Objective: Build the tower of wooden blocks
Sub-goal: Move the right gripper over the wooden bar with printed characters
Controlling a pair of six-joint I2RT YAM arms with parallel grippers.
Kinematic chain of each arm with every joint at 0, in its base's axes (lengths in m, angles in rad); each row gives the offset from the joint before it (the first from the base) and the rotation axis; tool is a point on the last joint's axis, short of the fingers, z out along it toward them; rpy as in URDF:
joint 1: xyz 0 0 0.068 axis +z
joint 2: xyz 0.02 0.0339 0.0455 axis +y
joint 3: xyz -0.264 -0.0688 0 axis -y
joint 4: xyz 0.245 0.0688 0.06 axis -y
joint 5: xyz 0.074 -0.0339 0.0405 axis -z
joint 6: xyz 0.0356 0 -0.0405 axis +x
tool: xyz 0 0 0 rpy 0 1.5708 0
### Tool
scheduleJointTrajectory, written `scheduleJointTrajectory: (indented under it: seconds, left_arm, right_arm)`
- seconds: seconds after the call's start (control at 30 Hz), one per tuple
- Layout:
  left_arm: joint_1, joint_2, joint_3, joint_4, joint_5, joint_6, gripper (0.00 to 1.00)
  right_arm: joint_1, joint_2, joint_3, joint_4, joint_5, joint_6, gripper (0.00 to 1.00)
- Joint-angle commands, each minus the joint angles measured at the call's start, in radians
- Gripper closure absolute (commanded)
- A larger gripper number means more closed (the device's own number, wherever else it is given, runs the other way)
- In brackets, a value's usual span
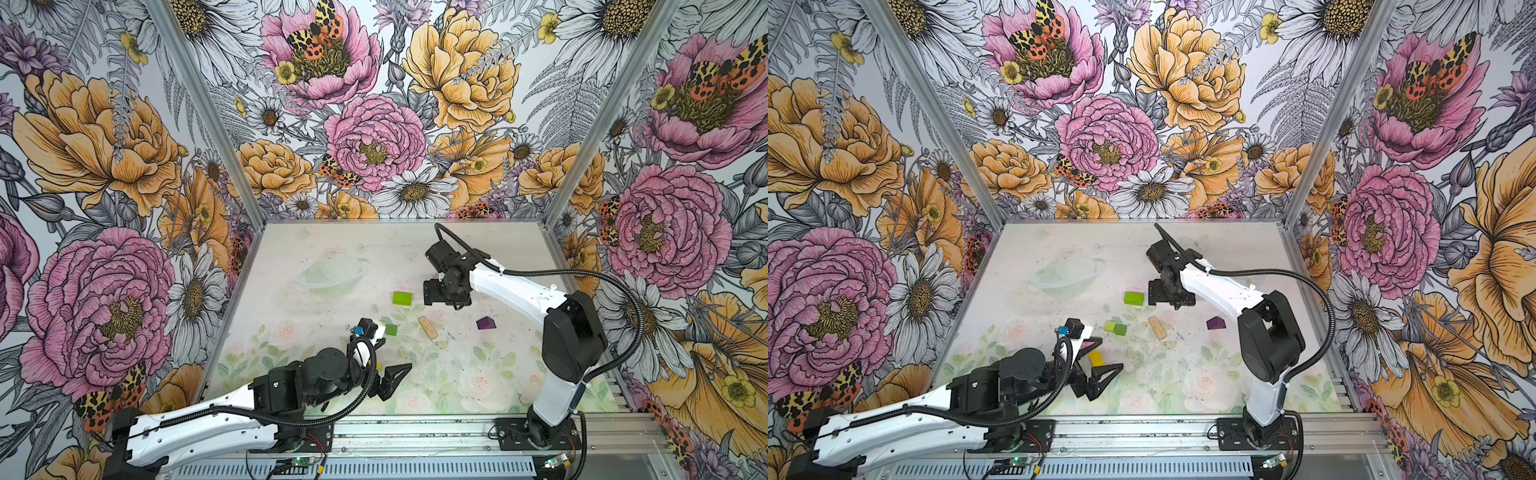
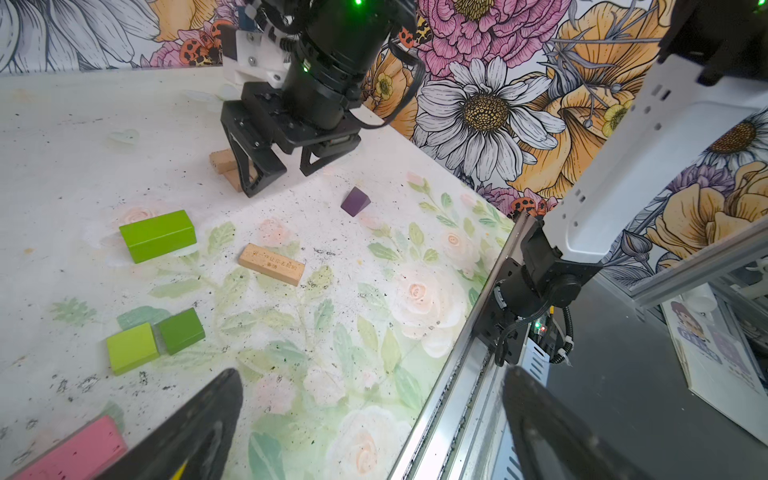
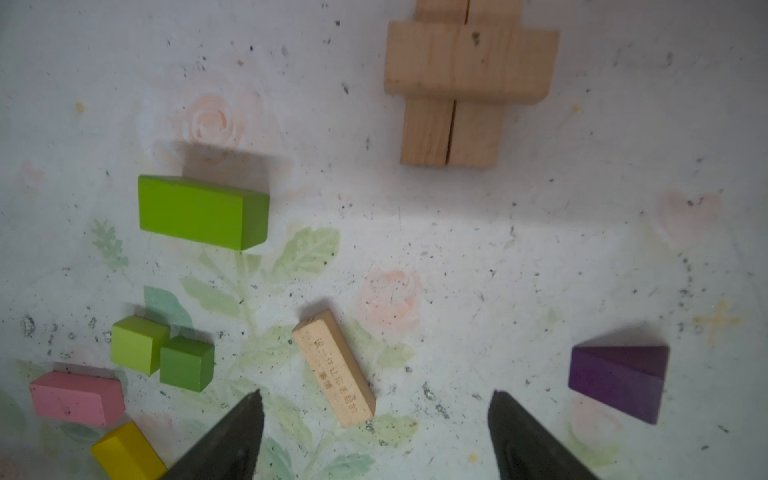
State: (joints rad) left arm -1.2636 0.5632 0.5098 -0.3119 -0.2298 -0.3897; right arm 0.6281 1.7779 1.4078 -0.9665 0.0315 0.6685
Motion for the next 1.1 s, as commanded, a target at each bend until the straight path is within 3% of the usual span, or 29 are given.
scheduleJointTrajectory:
  seconds: [0.0,0.47,1.07]
  left_arm:
    - [-0.028,-0.057,-0.038,-0.017,-0.055,-0.039,0.01]
    - [-0.16,-0.093,-0.079,-0.021,-0.134,-0.083,0.01]
    - [-0.162,-0.054,-0.053,-0.018,-0.161,-0.062,0.01]
  right_arm:
    - [0.061,-0.066,-0.076,0.064,0.037,0.084,0.14]
    - [0.158,0.011,-0.214,0.132,0.12,0.124,0.15]
    - [0.096,0.078,-0.203,0.134,0.14,0.062,0.15]
